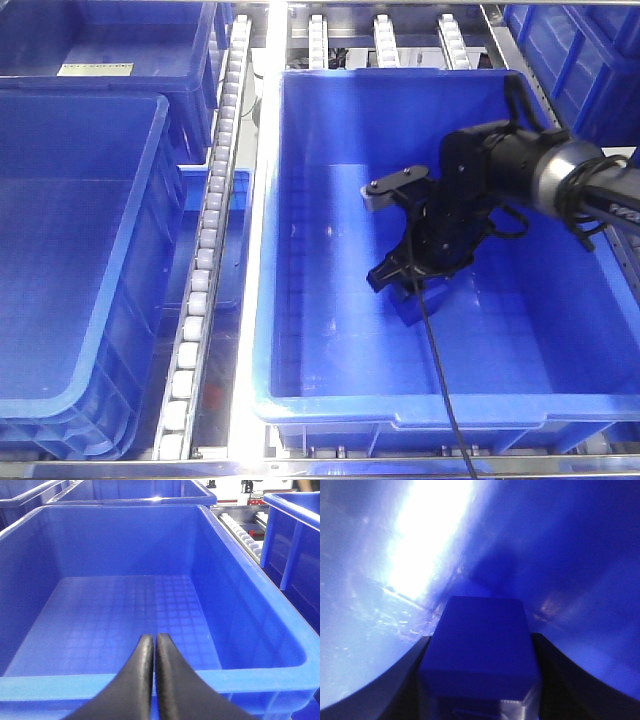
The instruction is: Pour parts from conveyor to right shelf
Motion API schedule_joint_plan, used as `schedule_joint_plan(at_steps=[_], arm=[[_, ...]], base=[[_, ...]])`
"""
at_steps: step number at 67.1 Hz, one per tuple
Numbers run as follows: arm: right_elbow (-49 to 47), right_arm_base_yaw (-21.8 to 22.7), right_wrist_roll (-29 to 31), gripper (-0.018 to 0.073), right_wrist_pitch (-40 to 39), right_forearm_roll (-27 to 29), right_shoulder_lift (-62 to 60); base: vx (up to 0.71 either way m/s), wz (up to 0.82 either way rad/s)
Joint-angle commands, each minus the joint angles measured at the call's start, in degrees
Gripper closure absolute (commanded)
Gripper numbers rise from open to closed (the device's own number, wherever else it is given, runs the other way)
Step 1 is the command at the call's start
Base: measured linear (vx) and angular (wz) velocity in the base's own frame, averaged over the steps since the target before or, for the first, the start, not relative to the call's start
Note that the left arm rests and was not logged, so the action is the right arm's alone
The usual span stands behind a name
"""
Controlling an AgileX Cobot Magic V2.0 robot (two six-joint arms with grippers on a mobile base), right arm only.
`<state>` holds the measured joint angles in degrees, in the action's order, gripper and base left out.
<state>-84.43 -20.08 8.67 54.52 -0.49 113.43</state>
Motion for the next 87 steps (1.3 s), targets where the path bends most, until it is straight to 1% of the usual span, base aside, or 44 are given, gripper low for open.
schedule_joint_plan(at_steps=[1,8,19,25,31,39,43,47,53,60,67,75,76,80,81,87], arm=[[-1.9,0.1,-0.1,0.0496,-1.2,-0.4,-2.2],[-1.9,0.1,-0.1,0.0398,-1.7,-0.3,-2.2],[-1.9,0.1,-0.1,0.0135,-2.5,-0.3,-2.4],[-1.9,0.1,-0.3,0.0027,-3.6,-0.3,-3.1],[-1.8,0.1,-0.8,-0.0043,-5.8,-0.2,-4.9],[-1.8,0.3,-1.5,-0.0055,-7.9,0.5,-7.8],[-1.2,0.4,-1.5,-0.0045,-9.6,1.0,-9.9],[0.8,0.4,-1.5,-0.003,-12.9,1.5,-12.4],[7.0,1.1,-1.6,0.0,-21.7,3.3,-17.3],[15.5,1.9,-1.6,0.0065,-31.7,5.9,-24.8],[21.9,2.5,-1.4,0.0191,-37.1,5.9,-31.3],[27.7,2.5,-0.7,0.0411,-39.7,4.4,-39.1],[28.3,2.5,-0.7,0.0454,-39.9,4.2,-39.9],[30.4,2.5,-0.7,0.0565,-40.9,3.5,-43.4],[31.2,2.5,-0.8,0.0577,-41.3,3.4,-44.7],[34.6,2.5,-0.8,0.0571,-43.7,3.4,-49.9]], base=[[0.0,0.0],[0.0,0.0],[0.0,0.0],[0.0,0.0],[0.0,0.0],[0.0,0.0],[0.0,0.0],[0.0,0.0],[0.0,0.0],[0.0,0.0],[0.0,0.0],[0.0,0.0],[0.0,0.0],[0.0,0.0],[0.0,0.0],[0.0,0.0]])
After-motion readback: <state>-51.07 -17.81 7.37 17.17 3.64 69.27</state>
